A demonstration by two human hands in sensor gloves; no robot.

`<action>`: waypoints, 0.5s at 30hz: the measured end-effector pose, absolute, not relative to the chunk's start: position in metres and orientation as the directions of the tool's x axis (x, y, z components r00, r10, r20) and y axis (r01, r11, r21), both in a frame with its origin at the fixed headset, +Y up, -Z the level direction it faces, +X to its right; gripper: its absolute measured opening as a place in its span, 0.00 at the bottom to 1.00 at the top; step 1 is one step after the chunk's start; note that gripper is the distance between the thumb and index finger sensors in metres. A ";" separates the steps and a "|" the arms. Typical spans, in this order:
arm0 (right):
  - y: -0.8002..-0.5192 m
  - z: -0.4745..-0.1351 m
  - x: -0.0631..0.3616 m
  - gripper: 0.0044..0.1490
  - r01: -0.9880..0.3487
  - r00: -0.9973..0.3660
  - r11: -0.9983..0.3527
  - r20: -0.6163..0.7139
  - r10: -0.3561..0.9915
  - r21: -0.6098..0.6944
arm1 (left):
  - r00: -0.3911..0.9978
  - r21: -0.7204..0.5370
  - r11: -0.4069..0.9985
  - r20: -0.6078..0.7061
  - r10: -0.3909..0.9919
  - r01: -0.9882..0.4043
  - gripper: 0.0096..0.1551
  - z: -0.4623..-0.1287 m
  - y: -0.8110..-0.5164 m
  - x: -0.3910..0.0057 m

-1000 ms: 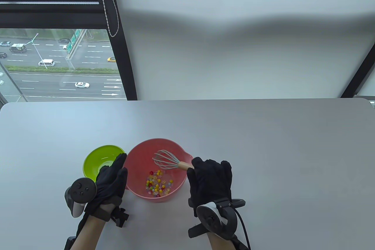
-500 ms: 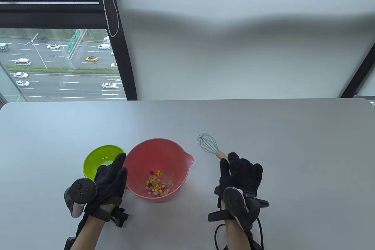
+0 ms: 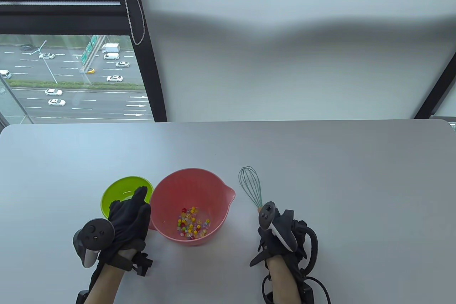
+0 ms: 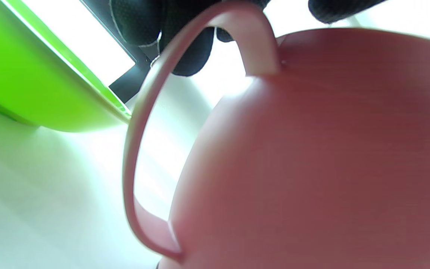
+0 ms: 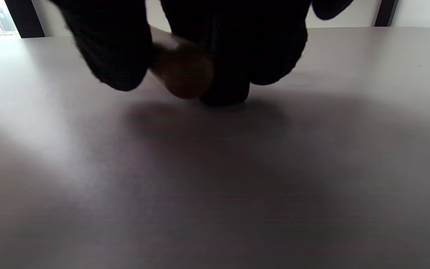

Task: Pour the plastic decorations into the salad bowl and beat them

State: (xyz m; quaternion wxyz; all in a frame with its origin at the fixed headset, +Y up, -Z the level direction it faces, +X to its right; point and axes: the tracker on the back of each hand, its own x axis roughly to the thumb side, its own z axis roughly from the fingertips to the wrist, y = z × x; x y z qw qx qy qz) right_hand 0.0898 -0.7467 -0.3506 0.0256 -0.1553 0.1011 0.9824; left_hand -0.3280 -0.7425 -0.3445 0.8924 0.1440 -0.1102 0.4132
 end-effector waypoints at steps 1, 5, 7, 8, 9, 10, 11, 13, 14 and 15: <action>-0.742 -0.352 0.088 0.36 -0.030 -0.940 -0.966 -0.337 -0.060 0.255 | 0.635 0.175 0.615 0.321 0.703 -0.769 0.43 -0.343 -0.740 -0.330; -0.727 -0.354 0.088 0.46 -0.132 -0.926 -0.961 -0.376 0.033 0.241 | 0.690 0.270 0.636 0.323 0.648 -0.723 0.40 -0.340 -0.725 -0.339; -0.718 -0.351 0.091 0.51 -0.252 -0.906 -0.948 -0.392 0.160 0.196 | 0.772 0.346 0.690 0.305 0.558 -0.635 0.39 -0.337 -0.717 -0.343; -0.712 -0.346 0.092 0.53 -0.302 -0.894 -0.950 -0.368 0.254 0.079 | 0.836 0.407 0.730 0.278 0.473 -0.548 0.39 -0.333 -0.712 -0.344; -0.708 -0.341 0.092 0.54 -0.330 -0.886 -0.943 -0.328 0.328 -0.050 | 0.887 0.458 0.760 0.252 0.386 -0.461 0.38 -0.331 -0.708 -0.344; -0.707 -0.336 0.091 0.54 -0.339 -0.883 -0.929 -0.292 0.368 -0.146 | 0.932 0.499 0.788 0.218 0.289 -0.361 0.37 -0.329 -0.704 -0.344; -0.708 -0.330 0.088 0.54 -0.318 -0.893 -0.909 -0.237 0.383 -0.270 | 0.964 0.520 0.813 0.181 0.196 -0.263 0.37 -0.329 -0.701 -0.343; -0.710 -0.326 0.084 0.54 -0.196 -0.946 -0.887 -0.157 0.283 -0.418 | 0.985 0.543 0.826 0.150 0.085 -0.154 0.36 -0.329 -0.700 -0.342; -0.711 -0.324 0.082 0.54 -0.122 -0.967 -0.878 -0.144 0.210 -0.463 | 0.989 0.537 0.837 0.145 0.030 -0.104 0.36 -0.331 -0.703 -0.342; -0.713 -0.324 0.081 0.54 -0.069 -0.979 -0.876 -0.135 0.150 -0.477 | 0.991 0.524 0.849 0.135 0.004 -0.075 0.38 -0.333 -0.705 -0.341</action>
